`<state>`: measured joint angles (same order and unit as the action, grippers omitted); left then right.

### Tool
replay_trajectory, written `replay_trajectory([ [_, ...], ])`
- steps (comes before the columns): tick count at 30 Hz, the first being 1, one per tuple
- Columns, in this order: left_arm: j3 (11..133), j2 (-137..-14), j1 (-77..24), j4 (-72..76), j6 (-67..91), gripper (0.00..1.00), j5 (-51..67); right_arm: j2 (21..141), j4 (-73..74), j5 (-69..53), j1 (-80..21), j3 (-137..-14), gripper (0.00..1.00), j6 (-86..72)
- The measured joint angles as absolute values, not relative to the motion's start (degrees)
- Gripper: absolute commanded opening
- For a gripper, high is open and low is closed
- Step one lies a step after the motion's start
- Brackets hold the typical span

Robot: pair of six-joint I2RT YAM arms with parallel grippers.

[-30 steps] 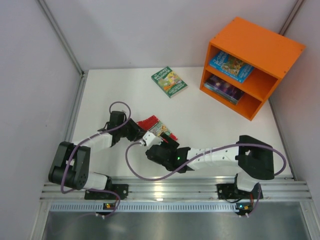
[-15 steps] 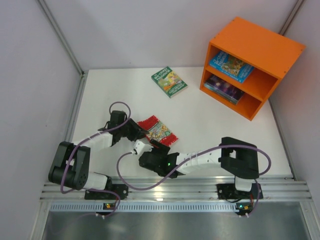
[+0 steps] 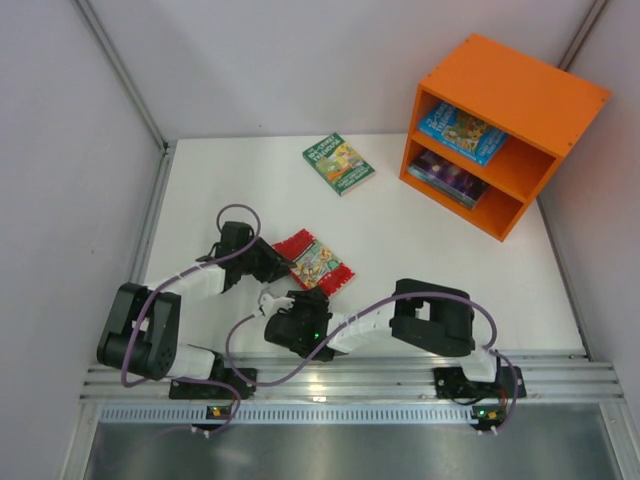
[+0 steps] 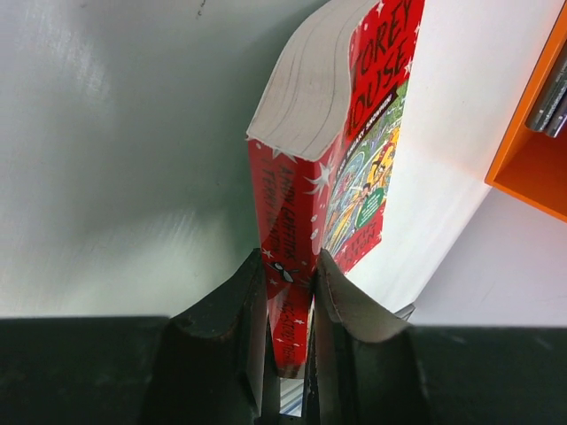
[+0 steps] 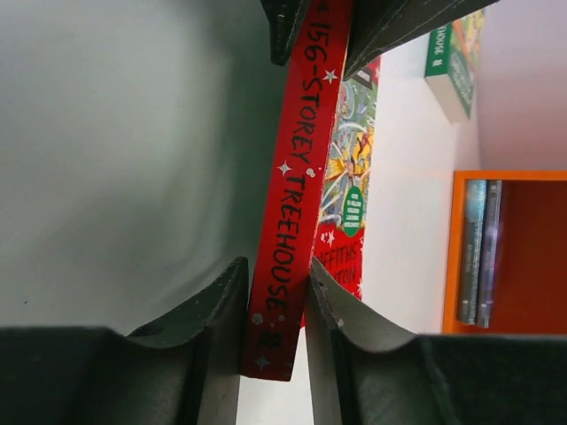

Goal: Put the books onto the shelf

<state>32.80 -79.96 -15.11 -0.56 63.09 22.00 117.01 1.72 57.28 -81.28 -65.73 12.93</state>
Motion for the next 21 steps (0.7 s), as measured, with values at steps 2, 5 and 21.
replay_trajectory([
  [2,32.8,-79.9,-15.1,-0.6,63.3,0.0,21.2,118.1,0.5,59.5,-81.3,-66.2,0.26,14.4],
  [5,32.8,-78.3,-15.2,-1.5,63.6,0.0,20.1,118.9,-1.3,61.6,-81.4,-66.5,0.34,17.1],
  [21,32.9,-74.0,-14.9,-4.2,64.8,0.19,18.7,118.8,-13.5,66.5,-80.9,-64.0,0.0,29.8],
])
